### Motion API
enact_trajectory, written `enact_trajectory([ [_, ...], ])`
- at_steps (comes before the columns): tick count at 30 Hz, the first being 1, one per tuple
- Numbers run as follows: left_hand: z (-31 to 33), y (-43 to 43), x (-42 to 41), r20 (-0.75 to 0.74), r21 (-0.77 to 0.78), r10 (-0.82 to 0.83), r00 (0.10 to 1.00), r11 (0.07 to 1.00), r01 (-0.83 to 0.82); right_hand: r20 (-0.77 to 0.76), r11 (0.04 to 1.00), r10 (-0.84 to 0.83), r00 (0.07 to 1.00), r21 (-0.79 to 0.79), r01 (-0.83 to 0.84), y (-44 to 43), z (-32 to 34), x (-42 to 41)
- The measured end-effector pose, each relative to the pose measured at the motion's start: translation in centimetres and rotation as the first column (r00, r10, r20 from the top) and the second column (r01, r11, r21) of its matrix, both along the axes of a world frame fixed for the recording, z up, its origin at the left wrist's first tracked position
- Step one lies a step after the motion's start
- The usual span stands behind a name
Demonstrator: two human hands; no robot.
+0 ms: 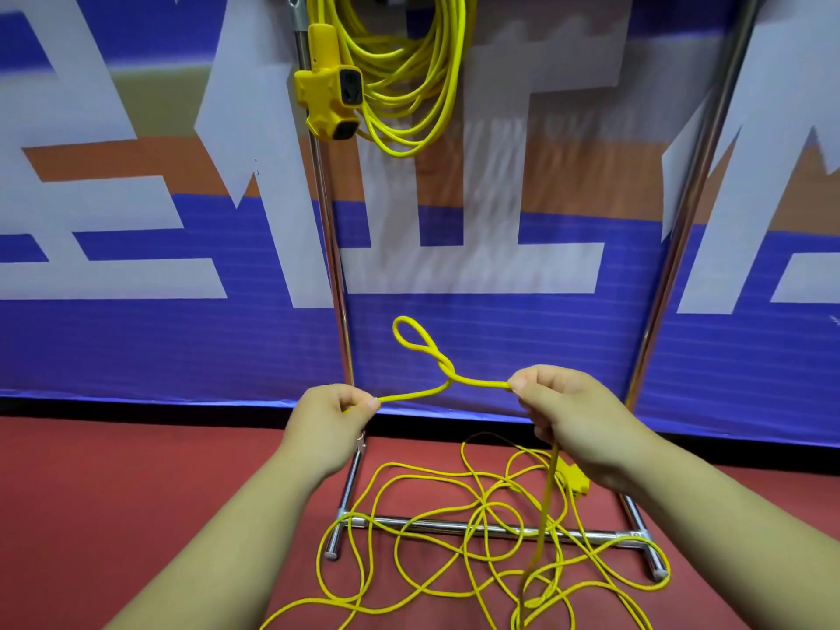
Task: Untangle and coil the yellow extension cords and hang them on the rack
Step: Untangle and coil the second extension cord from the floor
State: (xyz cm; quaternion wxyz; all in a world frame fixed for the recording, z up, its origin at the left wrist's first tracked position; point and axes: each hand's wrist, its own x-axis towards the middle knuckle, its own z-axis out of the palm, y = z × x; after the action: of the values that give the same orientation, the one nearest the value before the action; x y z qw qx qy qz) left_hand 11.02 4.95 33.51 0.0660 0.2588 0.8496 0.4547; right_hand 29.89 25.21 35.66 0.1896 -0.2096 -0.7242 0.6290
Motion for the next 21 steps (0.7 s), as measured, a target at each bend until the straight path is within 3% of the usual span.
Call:
enact_trajectory([
  [3,-0.7,-0.2,-0.1,0.126,-0.016,-0.064,0.990,0.998,0.066,0.045,0.981,0.064,0.997,0.180,-0.071,-0.3,0.3,0.4],
  [5,-0.9,-0.1,0.1,0.283,0.048,-0.168,0.944,0.986,0.161,0.048,0.977,0.065,0.997,0.200,-0.073,-0.5,0.1,0.5],
  [8,-0.1,0.2,1.4,0.482,0.189,-0.309,0.820,0.950,0.248,0.027,0.983,0.051,0.998,0.173,-0.055,-0.9,-0.2,0.5],
  [12,1.1,0.7,2.6,0.650,0.422,-0.431,0.626,0.890,0.174,-0.009,0.984,0.074,0.997,0.161,-0.072,-1.3,-0.3,0.4],
  [15,1.6,0.7,2.8,0.637,0.473,-0.437,0.635,0.872,0.125,-0.038,0.991,0.106,0.994,0.092,-0.102,-1.4,-0.2,0.5],
  [21,1.7,0.6,1.9,0.519,0.551,-0.331,0.788,0.834,-0.013,0.017,0.992,0.122,0.992,-0.028,-0.122,-1.2,-0.2,0.6],
])
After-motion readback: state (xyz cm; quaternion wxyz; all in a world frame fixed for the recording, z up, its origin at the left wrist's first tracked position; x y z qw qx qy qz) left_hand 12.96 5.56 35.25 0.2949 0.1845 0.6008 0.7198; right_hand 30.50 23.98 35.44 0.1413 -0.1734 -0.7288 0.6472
